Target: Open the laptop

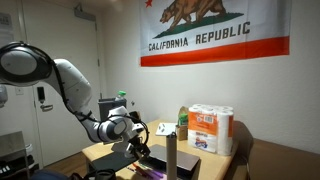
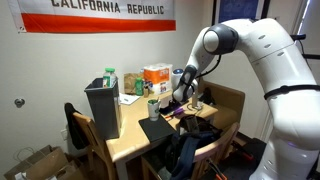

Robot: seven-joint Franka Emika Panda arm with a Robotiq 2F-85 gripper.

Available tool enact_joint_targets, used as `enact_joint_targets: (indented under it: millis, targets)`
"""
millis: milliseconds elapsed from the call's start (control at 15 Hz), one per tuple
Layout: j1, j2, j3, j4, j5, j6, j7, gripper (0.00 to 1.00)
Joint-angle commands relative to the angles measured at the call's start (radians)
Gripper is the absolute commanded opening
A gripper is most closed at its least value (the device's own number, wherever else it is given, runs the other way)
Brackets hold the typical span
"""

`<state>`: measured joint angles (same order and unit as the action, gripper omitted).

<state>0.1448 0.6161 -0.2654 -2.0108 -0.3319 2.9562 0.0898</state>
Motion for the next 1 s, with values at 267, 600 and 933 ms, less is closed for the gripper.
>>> enact_joint_targets:
  millis: [267,600,933]
  targets:
    - [0.011,0.028,-0.008,0.017,0.018,0.001,-0.005,1.0]
    - [0.038,0.035,-0.039,-0.004,0.011,0.028,0.026,1.0]
    - [0.082,0.073,-0.091,0.008,0.007,0.048,0.064,1.0]
